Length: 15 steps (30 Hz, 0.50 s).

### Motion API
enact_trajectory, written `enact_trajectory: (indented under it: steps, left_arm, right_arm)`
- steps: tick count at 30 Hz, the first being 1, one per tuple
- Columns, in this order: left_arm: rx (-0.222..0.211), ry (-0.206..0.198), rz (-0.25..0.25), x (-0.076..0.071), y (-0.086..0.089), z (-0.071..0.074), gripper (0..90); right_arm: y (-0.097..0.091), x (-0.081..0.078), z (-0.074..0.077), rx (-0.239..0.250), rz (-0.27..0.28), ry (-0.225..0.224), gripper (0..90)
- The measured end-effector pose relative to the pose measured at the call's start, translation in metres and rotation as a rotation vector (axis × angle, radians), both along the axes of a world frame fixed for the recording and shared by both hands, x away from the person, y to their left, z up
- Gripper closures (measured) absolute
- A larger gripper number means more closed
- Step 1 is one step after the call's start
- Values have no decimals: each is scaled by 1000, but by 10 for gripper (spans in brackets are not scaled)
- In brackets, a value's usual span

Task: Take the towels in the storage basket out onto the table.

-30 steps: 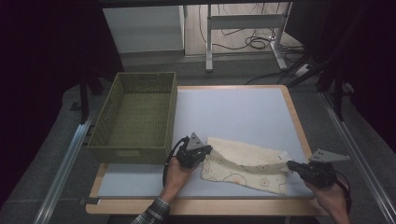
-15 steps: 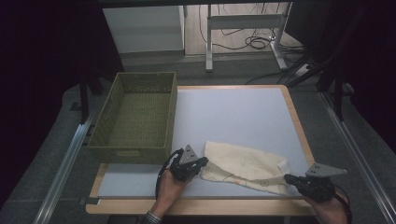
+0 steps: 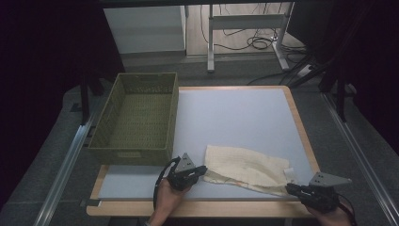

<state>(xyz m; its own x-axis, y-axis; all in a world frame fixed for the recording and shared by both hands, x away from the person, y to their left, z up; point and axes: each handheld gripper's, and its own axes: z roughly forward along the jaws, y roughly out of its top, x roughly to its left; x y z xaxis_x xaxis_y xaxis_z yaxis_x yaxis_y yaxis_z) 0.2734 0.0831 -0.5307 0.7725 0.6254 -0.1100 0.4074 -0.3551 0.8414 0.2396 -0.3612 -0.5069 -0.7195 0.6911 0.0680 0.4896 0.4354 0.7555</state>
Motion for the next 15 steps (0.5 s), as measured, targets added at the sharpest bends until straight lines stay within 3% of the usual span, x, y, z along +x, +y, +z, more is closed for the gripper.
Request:
enact_trajectory:
  steps: [2, 8, 15]
  left_arm:
    - [23, -12, 7, -1, 0, 2, 861]
    - [-14, -12, 9, 0, 2, 7, 860]
    - [-24, 12, 9, -2, 4, 3, 849]
  right_arm:
    - [-2, -1, 2, 9, -6, 1, 817]
    - [-6, -3, 7, 3, -20, -20, 838]
    - [-7, -4, 6, 16, -13, -3, 857]
